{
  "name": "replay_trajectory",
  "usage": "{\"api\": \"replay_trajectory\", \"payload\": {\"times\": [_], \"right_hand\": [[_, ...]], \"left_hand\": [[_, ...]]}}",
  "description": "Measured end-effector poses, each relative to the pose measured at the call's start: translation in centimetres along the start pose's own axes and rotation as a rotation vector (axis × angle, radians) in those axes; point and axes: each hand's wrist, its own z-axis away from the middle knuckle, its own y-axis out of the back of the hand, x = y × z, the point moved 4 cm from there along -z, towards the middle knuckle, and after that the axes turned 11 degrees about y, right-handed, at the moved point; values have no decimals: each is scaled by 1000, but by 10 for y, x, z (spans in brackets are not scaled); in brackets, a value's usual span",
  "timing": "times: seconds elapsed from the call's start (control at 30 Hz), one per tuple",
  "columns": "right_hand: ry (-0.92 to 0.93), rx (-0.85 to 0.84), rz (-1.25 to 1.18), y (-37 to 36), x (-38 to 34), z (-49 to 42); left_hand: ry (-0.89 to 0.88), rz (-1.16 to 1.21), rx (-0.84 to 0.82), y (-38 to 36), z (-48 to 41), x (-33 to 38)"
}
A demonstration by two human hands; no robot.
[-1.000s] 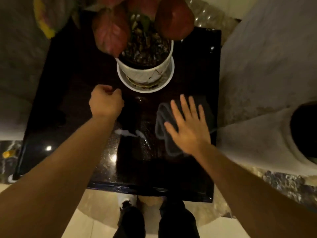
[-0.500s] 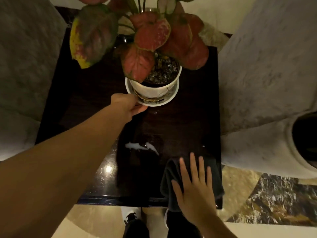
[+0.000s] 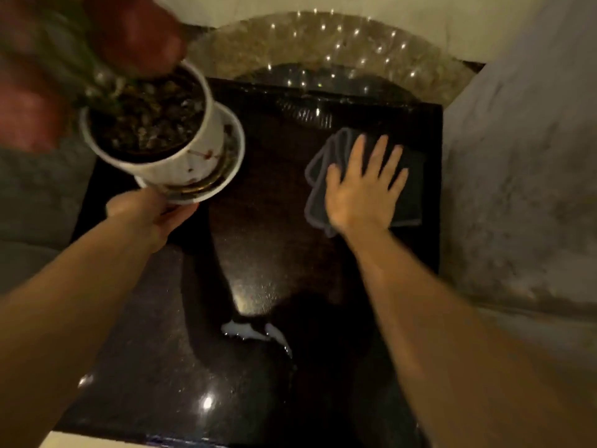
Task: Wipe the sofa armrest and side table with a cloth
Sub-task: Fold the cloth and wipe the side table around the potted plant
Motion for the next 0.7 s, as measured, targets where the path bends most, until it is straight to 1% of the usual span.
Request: {"api": "replay_trajectory", "payload": {"times": [0.03, 0.07, 0.1, 0.17, 0.23, 0.27, 0.3, 0.33, 0.37, 0.43, 0.5, 0.57, 0.6, 0.63, 0.67, 0.7], "right_hand": [[33, 12, -4, -4, -23, 17], [134, 1, -8, -11, -48, 40], [291, -30, -18, -19, -73, 64], [685, -139, 0, -34, -108, 102], [1060, -261, 81, -36, -112, 98], [1196, -263, 143, -31, -103, 80], [1260, -242, 196, -26, -93, 57], [1235, -208, 226, -18, -81, 29], [1131, -153, 221, -10, -68, -2], [828, -38, 156, 8, -38, -55], [519, 13, 95, 15, -16, -82], [208, 30, 27, 11, -19, -82], [100, 57, 9, 6, -40, -68], [43, 87, -2, 0, -60, -48], [65, 111, 3, -7, -82, -24], [159, 103, 23, -16, -105, 4]], "left_hand": [[2, -35, 19, 11, 0, 1], [34, -62, 35, 22, 2, 0], [76, -48, 43, 32, 2, -3], [71, -43, 69, 51, 3, -8], [35, -21, 96, 66, 7, -12], [31, -1, 88, 70, 9, -14], [32, 2, 78, 72, 10, -15], [32, 2, 78, 74, 10, -15], [27, 10, 80, 76, 11, -15], [39, 60, 85, 80, 10, -17], [67, 116, 75, 83, 8, -19], [93, 139, 73, 77, 7, -22], [109, 161, 86, 83, 6, -23], [120, 187, 79, 81, 5, -23], [135, 219, 60, 79, 5, -23], [156, 245, 40, 76, 4, -23]]}}
